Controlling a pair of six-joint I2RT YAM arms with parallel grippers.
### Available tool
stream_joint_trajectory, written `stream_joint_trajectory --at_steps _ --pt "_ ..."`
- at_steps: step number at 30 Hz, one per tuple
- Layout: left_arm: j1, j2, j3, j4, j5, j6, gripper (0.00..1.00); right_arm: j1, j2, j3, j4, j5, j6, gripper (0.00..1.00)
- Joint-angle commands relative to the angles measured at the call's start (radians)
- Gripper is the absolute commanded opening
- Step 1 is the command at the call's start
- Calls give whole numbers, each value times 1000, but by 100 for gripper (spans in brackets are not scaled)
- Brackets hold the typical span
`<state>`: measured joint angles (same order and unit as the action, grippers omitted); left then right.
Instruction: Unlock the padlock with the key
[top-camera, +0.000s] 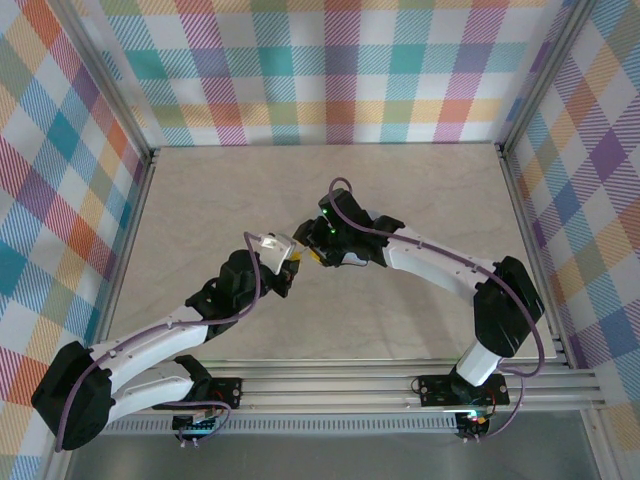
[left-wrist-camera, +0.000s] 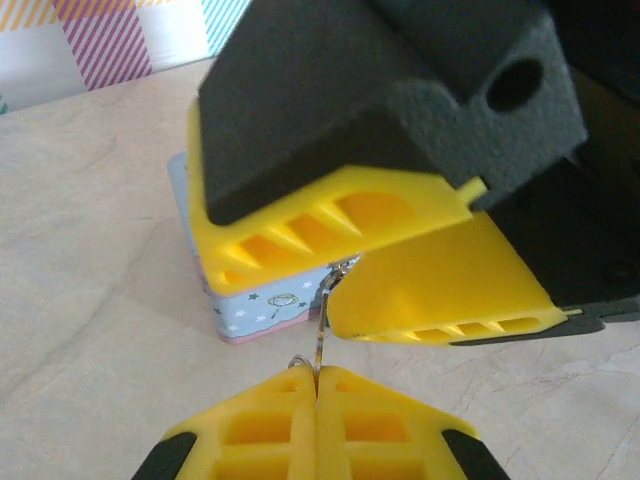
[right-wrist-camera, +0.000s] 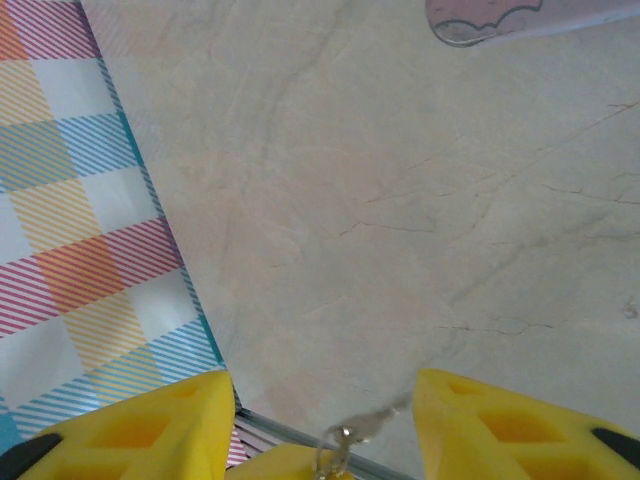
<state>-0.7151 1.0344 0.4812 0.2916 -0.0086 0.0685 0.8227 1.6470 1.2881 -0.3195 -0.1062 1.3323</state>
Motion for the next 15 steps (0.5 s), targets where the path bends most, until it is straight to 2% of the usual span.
stream_joint_trajectory --at_steps 1,10,15 --pt "-13 2 -14 34 27 0 0 -8 13 0 40 -4 28 52" --pt "-12 -1 -13 31 16 11 0 -8 32 2 60 -53 14 35" --pt "-13 2 -7 20 -1 36 0 -8 39 -3 66 -76 10 12"
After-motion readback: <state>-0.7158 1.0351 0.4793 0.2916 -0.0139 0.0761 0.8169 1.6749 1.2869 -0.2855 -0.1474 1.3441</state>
